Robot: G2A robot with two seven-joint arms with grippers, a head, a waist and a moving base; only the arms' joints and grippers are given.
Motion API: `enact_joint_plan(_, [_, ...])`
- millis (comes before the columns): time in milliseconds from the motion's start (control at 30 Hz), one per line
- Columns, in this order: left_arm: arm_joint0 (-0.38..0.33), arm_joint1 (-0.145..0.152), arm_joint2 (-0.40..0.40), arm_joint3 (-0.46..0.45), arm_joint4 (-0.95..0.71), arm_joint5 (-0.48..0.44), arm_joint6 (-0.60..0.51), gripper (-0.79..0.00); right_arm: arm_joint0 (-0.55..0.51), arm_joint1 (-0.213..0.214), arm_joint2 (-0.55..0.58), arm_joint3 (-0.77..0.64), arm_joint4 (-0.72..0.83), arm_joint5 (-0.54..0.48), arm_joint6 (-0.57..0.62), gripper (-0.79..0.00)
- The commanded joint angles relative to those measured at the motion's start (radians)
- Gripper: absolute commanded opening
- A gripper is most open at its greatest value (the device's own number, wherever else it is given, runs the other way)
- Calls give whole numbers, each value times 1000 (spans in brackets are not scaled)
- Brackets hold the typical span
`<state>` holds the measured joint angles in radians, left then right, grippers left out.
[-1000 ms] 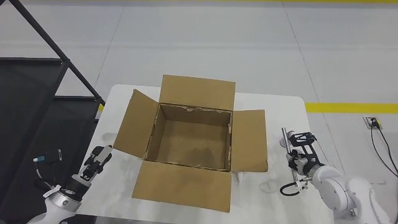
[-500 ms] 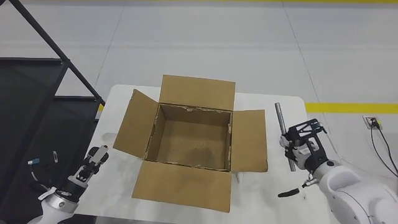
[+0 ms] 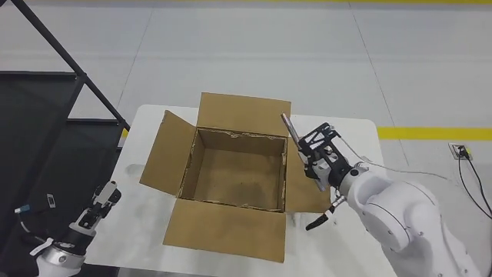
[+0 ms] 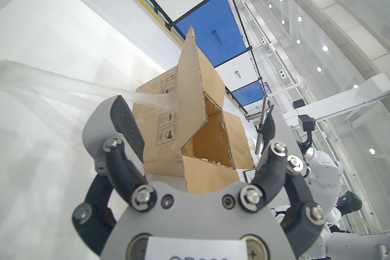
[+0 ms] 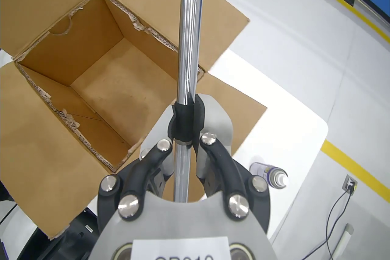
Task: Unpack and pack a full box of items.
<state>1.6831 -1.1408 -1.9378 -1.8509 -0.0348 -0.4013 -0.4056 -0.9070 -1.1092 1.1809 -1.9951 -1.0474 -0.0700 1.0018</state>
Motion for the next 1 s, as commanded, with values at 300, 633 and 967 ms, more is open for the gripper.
enact_joint_plan(300, [4, 0, -7, -9, -2, 10, 8, 0, 149, -30, -122, 141, 71, -23, 14, -785])
enact_joint_plan(633, [-26, 0, 33, -12, 23, 35, -2, 0, 130, -30, -126, 149, 70, -32, -15, -785])
enact_joint_plan(967, [-48, 2, 53, -23, 51, 50, -17, 0, 259, -79, -269, 327, 154, -74, -103, -785])
